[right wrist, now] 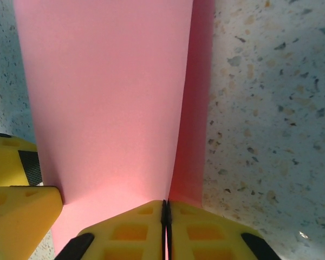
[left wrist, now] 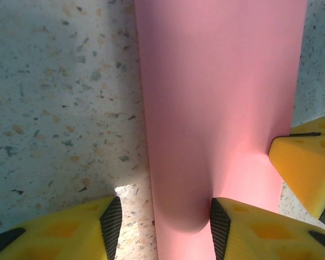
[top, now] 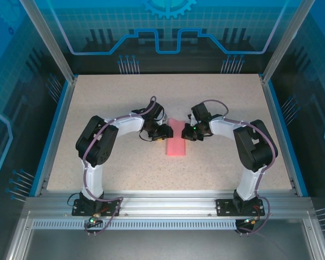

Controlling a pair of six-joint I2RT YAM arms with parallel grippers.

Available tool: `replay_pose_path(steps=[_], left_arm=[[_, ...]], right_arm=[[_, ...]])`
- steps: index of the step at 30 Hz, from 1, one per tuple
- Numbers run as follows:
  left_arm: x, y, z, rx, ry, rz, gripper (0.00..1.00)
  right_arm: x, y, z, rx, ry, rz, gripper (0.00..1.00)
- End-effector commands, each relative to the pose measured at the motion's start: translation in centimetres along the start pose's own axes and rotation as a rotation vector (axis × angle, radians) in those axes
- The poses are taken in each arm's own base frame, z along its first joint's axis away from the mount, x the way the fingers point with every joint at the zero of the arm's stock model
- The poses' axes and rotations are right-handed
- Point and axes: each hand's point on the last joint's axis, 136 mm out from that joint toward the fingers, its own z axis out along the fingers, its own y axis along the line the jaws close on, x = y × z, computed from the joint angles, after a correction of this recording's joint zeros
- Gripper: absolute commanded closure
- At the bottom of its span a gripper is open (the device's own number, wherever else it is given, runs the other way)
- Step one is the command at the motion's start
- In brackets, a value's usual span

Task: Fold a paper plane with a square sheet of paper (fold left side to right side)
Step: First fold in half a square sheet of paper at the center of the table.

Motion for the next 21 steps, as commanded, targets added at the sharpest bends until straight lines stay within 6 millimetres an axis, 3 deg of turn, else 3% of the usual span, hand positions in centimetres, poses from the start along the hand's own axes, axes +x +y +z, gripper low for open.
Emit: replay_pose_path(steps=[1, 9, 15, 21], left_arm=[[0.5, 0.5, 0.6, -0.050, 0.031, -0.022, 0.52], [1.1, 1.1, 1.9, -0.094, 0.063, -0.035, 0.53], [1.4, 1.2, 2.5, -0.108, 0.081, -0.041, 0.53], [1.6, 1.4, 3.0, -0.117, 0.101, -0.044, 0.52]], right_arm=[[0.1, 0.1, 0.0, 0.025, 0.002, -0.018, 0.85], [-0.9, -1.2, -2.6, 0.104, -0.111, -0.016, 0.64], [-1.1, -2.8, -5.4, 0.152, -0.204, 0.014, 0.54], [-1.0, -2.8, -7.1, 0.145, -0.245, 0.020, 0.45]])
